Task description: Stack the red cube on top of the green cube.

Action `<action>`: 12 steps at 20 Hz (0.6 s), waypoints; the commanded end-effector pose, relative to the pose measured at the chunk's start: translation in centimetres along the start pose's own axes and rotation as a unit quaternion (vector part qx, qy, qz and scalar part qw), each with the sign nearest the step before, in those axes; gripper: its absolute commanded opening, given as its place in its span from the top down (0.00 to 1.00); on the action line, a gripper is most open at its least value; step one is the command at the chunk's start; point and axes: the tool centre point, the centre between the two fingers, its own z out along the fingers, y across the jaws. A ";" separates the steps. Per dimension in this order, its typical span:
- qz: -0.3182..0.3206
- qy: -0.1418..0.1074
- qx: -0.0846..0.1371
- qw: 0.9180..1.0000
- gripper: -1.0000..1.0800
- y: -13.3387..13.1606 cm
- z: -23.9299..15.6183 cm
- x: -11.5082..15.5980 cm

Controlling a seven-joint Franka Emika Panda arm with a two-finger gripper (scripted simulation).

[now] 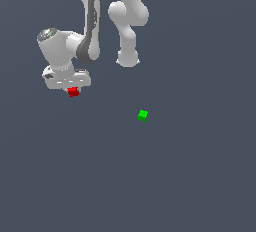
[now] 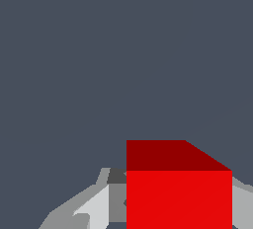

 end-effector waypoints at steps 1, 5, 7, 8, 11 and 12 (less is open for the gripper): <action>0.000 0.000 0.000 1.000 1.00 -0.2 0.0 0.1; 0.000 0.000 0.000 1.000 1.00 -1.5 0.2 0.5; 0.000 0.000 0.000 1.000 1.00 -2.4 0.4 0.9; 0.000 0.000 0.000 1.000 1.00 -3.0 0.5 1.1; 0.000 0.000 0.000 1.000 1.00 -5.1 0.8 1.8; 0.000 0.000 0.000 1.000 1.00 -5.9 0.9 2.1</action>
